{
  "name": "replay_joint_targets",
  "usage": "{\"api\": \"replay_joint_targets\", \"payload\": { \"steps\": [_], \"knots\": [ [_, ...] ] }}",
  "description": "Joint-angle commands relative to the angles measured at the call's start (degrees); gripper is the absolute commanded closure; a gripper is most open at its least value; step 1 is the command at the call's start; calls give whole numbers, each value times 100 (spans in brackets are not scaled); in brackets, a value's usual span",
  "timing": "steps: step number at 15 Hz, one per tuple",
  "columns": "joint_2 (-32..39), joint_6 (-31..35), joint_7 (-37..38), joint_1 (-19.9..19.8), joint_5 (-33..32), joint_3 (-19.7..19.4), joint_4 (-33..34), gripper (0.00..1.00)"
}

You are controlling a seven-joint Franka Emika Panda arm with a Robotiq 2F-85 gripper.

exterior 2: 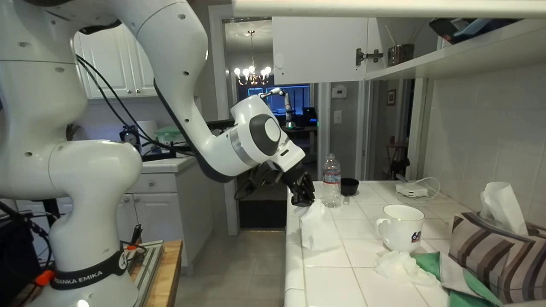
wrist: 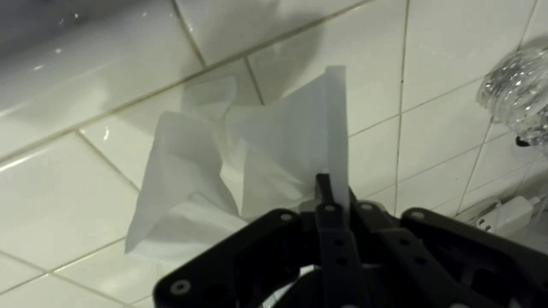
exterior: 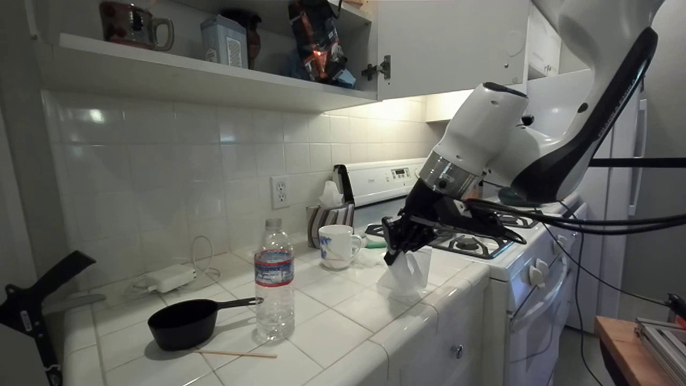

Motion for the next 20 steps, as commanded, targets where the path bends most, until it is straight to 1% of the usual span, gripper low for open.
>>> {"api": "replay_joint_targets", "payload": {
  "steps": [1, 2, 4, 5, 6, 7, 9, 11, 12, 13, 15, 17, 18, 20],
  "knots": [
    [-1371, -1183, -1301, 553, 1307, -167, 274, 100],
    [-1605, -1530, -1480, 646, 1485, -227, 450, 100],
    [-1876, -1976, -1762, 738, 1787, -328, 695, 100],
    [-1990, -2127, -1883, 697, 1912, -325, 763, 100],
    [-2062, -2255, -1930, 764, 2009, -404, 831, 100],
    [-2161, -2378, -2026, 687, 2116, -365, 832, 100],
    [-2337, -2640, -2137, 659, 2316, -358, 835, 100],
    [-2515, -2796, -2190, 768, 2415, -464, 837, 100],
    [-2146, -2516, -2670, 840, 3077, -555, 752, 79],
    [-2073, -2485, -2798, 839, 3306, -546, 742, 72],
    [-1913, -2402, -3388, 850, 3937, -535, 737, 60],
    [-1723, -2328, -3936, 841, 4597, -503, 698, 46],
    [-1606, -2299, -4324, 830, 4821, -493, 694, 38],
    [-1428, -2292, -5226, 657, 5067, -361, 688, 24]
  ]
}}
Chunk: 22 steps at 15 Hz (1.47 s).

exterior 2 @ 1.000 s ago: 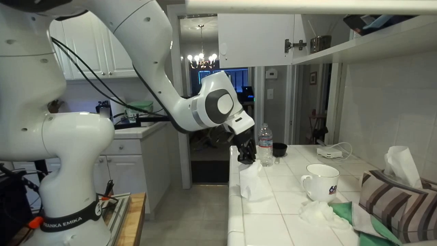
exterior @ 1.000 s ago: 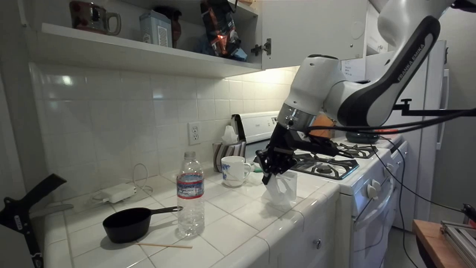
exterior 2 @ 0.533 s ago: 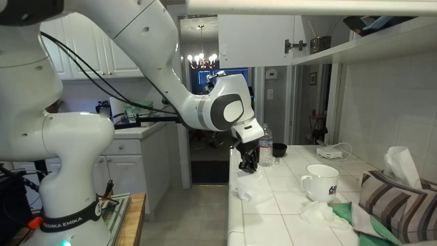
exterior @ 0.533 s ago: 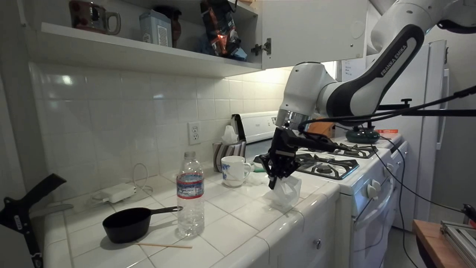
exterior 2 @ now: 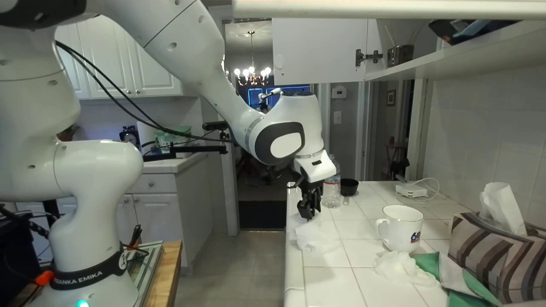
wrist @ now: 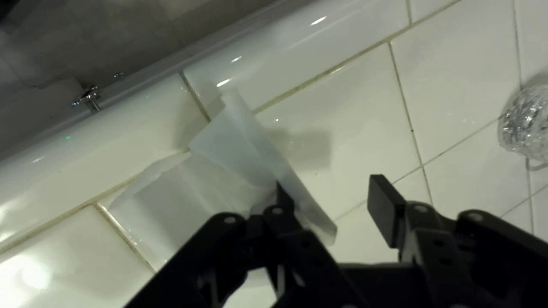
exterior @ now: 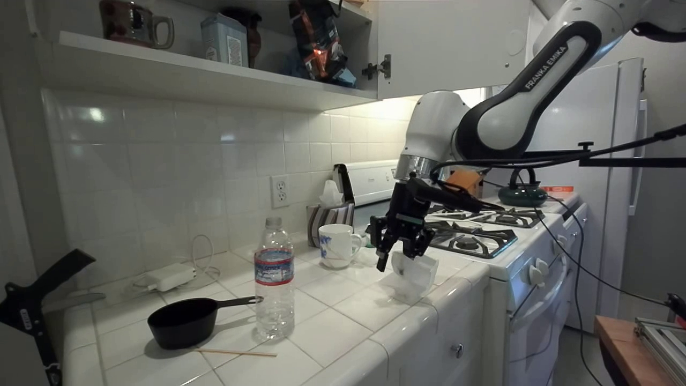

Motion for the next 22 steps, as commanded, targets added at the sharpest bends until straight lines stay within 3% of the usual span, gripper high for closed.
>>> {"api": "replay_joint_targets", "payload": {
  "steps": [1, 4, 8, 11, 12, 13, 14, 16, 18, 19, 22],
  "knots": [
    [231, -97, -916, -301, -171, 243, 49, 18],
    [368, -392, -1662, -850, -300, 809, 91, 1],
    [372, -750, -2432, -1351, -672, 1415, 46, 0],
    [410, -1007, -2905, -1419, -982, 1605, 14, 0],
    [1057, -776, -3790, -1855, -62, 2059, -101, 0],
    [1114, -858, -4113, -2320, 50, 2560, -106, 0],
    [439, -1241, -3687, -2479, -1006, 2734, 14, 0],
    [306, -1455, -3779, -3154, -1660, 3470, 4, 0],
    [199, -1545, -3925, -3471, -2251, 3812, -100, 0],
    [661, -1184, -4477, -4350, -1811, 4625, -228, 0],
    [931, -472, -5258, -5495, -1348, 5652, -543, 0]
  ]
}}
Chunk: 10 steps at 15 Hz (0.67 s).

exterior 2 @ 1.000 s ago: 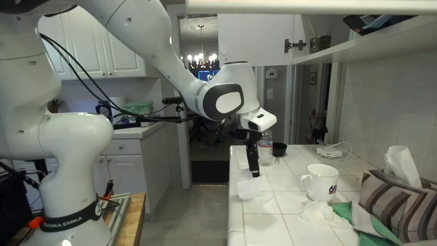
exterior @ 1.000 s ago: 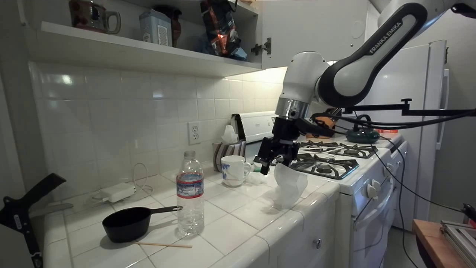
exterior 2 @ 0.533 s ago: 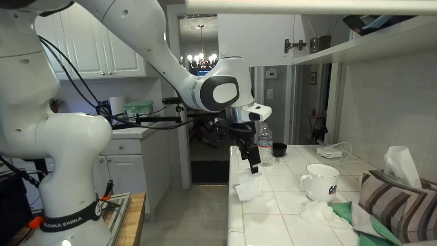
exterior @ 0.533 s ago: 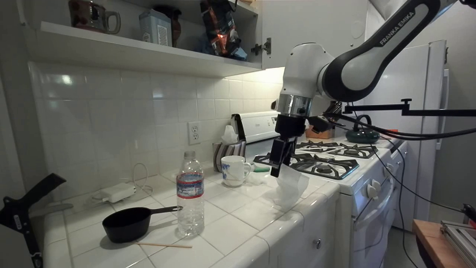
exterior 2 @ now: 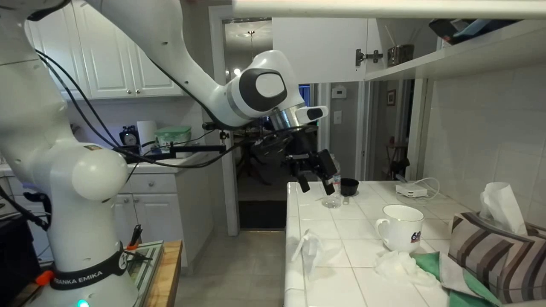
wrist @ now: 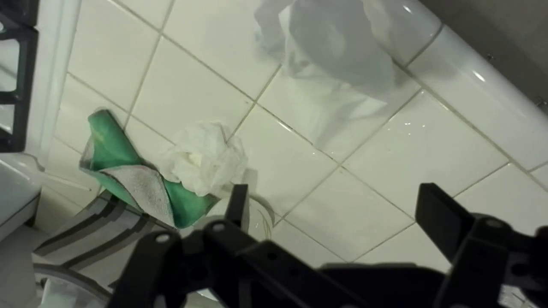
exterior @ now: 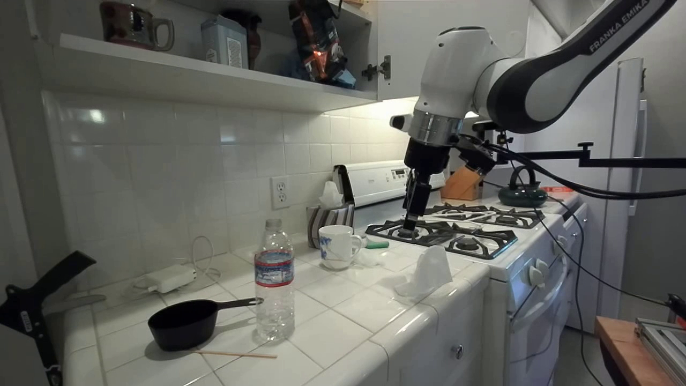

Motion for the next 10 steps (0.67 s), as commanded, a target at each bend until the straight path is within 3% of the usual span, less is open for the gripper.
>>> {"api": "replay_joint_targets", "payload": {
  "steps": [1, 6, 10],
  "knots": [
    [420, 849, -957, -1454, 694, 1322, -432, 0],
    [1222, 1850, -1702, -3238, 2813, 3137, -714, 0],
    [1797, 1865, -1705, -4075, 4045, 4087, -531, 0]
  ]
}}
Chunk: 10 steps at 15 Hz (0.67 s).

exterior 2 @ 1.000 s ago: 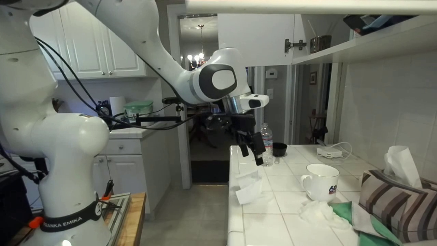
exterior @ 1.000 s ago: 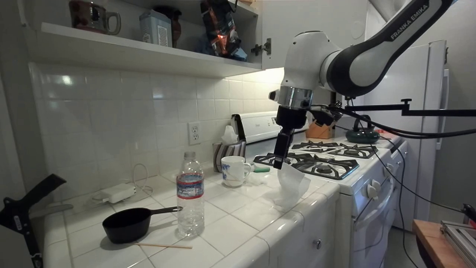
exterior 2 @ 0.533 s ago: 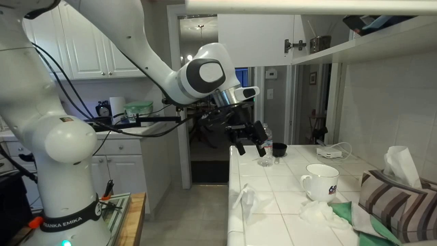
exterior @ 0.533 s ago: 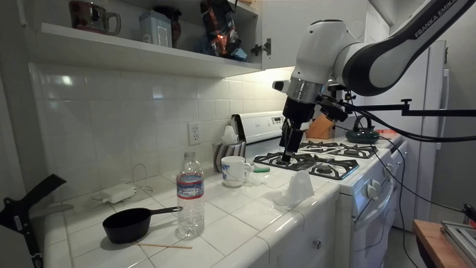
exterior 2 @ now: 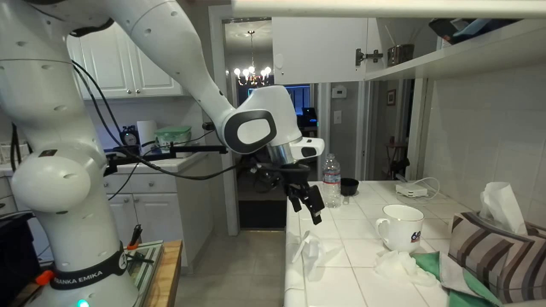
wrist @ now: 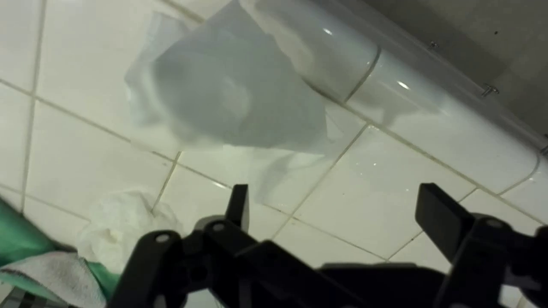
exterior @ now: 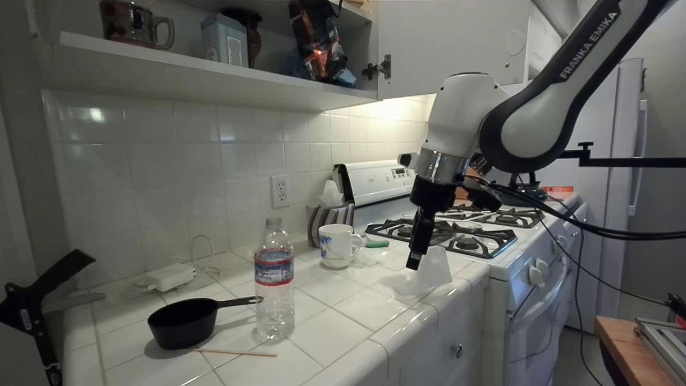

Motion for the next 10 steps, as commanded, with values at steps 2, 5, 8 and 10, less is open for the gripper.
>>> {"api": "replay_joint_targets", "payload": {
  "steps": [2, 5, 8, 10],
  "knots": [
    [707, 37, 238, -877, 815, 884, 374, 0],
    [913, -166, 1054, -1272, 358, 1002, 574, 0],
    [871, -343, 1508, -1449, 182, 986, 576, 0],
    [657, -467, 1469, -1524, 189, 1021, 516, 0]
  ]
}}
